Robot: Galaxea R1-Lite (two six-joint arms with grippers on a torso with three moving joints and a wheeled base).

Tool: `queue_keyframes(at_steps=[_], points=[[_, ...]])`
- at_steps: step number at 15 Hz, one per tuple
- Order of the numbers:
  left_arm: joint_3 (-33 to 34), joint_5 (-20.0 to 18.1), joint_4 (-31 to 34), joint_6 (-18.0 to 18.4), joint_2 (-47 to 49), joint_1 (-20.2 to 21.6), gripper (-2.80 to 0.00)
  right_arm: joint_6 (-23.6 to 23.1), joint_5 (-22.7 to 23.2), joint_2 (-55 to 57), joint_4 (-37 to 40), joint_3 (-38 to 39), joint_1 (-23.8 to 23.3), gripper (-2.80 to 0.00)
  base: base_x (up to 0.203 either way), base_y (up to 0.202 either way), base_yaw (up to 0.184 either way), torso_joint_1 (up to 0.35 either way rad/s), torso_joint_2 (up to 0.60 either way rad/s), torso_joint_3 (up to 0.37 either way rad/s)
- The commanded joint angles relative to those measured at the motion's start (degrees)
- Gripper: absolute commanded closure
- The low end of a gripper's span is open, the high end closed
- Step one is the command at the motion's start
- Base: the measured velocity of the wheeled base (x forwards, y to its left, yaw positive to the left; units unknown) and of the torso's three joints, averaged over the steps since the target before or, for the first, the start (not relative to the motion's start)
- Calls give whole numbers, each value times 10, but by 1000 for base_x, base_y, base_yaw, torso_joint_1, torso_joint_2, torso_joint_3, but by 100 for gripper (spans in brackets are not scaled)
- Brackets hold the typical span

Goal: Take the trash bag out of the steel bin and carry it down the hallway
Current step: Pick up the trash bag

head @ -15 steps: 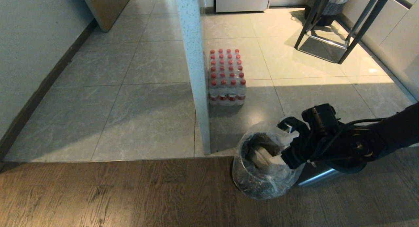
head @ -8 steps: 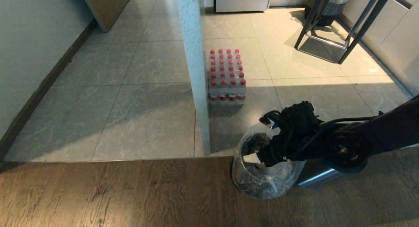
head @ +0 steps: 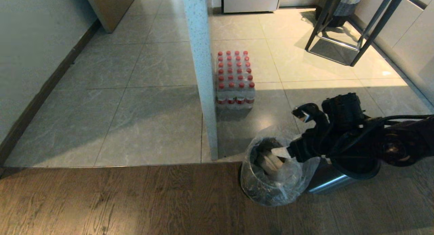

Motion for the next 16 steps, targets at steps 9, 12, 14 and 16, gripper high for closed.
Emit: queue_keyframes(at_steps=[9, 12, 14, 16], points=[[0, 0, 0, 0, 0, 0, 0, -123, -32, -11, 69, 69, -107, 0, 0, 0, 0, 0, 0, 0], [0, 0, 0, 0, 0, 0, 0, -124, -41, 4, 69, 67, -117, 0, 0, 0, 0, 0, 0, 0], [0, 0, 0, 0, 0, 0, 0, -124, -45, 29, 64, 64, -117, 0, 0, 0, 0, 0, 0, 0], [0, 0, 0, 0, 0, 0, 0, -125, -50, 58, 61, 30, -111, 0, 0, 0, 0, 0, 0, 0]])
